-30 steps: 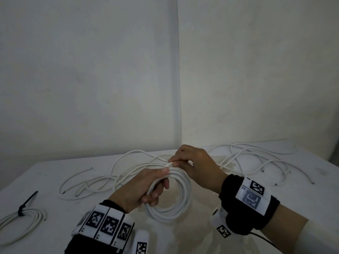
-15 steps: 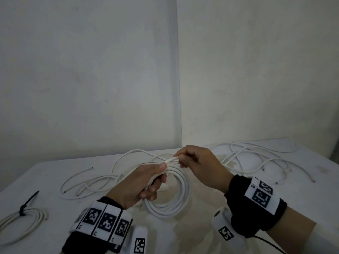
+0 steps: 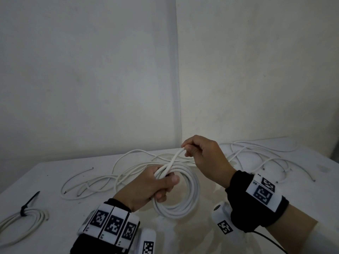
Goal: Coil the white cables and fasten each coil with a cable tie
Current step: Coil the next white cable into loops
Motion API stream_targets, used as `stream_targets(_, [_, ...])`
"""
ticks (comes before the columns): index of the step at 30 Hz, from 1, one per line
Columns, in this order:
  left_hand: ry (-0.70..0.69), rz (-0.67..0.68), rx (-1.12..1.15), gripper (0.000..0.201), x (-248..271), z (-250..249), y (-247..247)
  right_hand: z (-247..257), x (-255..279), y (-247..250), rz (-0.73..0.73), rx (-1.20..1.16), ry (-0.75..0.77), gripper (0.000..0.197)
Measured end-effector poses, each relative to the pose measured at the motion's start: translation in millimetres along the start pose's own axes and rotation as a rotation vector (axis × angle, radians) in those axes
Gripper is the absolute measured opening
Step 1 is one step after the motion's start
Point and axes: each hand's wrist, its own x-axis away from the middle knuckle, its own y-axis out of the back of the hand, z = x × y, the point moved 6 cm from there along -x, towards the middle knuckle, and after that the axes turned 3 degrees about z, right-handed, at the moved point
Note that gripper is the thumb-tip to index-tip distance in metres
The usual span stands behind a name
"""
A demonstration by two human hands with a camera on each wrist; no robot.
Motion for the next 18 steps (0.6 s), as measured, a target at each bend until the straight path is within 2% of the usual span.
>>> stream_targets(3, [-0.016,-0.118,-0.061,0.022,-2,1,7,1,1,-7,0.156,0.041,-0.001,0.017])
stream_targets(6, [0.008,-0.133,-0.045,0.015,-4,2,6,3,7,-18,0.279,0.082,-0.007,0.019])
stream_targets(10, [0.000,-0.093,-0.070,0.021,-3,1,2,5,17,-25,0.322,-0.223,-0.178,0.023])
stream_targets(12, [-0.030,-0.117,-0.101,0.014,-2,-1,3,5,17,-23,0.235,-0.212,-0.175,0.025])
stream_targets(14, [-0.080,-0.168,-0.095,0.006,-2,-2,6,2,14,-18,0.076,-0.191,-0.153,0.027])
stream_targets(16, [-0.094,-0.206,0.046,0.015,0,1,11,-3,13,-11,-0.055,-0.251,-0.177,0.026])
stream_targets(18, [-0.099,-0.229,0.167,0.015,2,4,11,-5,14,-9,-0.115,-0.278,-0.200,0.025])
